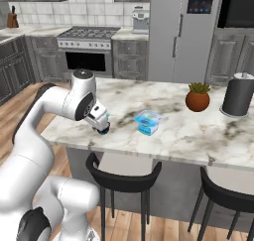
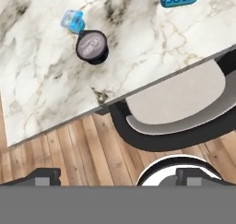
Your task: Stack the yogurt containers by placing the smaller containers on top of the larger containers.
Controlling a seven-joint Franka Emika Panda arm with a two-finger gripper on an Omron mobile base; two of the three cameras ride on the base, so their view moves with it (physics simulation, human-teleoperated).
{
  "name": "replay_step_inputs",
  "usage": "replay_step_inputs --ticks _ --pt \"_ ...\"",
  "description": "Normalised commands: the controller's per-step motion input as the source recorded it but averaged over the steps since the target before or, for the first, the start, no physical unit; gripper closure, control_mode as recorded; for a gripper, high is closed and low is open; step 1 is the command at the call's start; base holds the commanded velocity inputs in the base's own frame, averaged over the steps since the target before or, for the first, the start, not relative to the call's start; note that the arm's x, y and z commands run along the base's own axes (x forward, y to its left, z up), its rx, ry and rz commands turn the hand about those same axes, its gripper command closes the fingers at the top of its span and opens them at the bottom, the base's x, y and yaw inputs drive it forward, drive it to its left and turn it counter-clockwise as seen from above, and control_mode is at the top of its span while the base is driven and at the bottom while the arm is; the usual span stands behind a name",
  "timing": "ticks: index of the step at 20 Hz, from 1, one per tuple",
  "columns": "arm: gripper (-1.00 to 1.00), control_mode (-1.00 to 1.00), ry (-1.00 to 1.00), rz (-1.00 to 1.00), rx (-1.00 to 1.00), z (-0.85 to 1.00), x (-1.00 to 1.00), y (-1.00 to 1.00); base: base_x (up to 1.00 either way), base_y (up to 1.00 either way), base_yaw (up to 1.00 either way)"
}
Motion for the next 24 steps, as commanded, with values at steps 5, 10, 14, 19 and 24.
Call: replay_step_inputs --ticks 5,10,14,19,24 --pt "-1.00 -1.00 -0.01 -0.01 0.00 -0.23 0.00 0.00 0.00 0.00 0.00" --pt "-1.00 -1.00 -0.06 0.00 0.03 -0.24 0.00 0.00 0.00 0.00 0.00" --pt "-1.00 -1.00 -0.11 0.00 0.05 -0.12 0.00 0.00 0.00 0.00 0.00" --pt "-1.00 -1.00 -0.09 0.00 0.06 -0.02 0.02 0.00 0.00 0.00 0.00" --pt "-1.00 -1.00 -0.05 0.00 0.08 0.00 0.14 0.00 0.00 0.00 0.00"
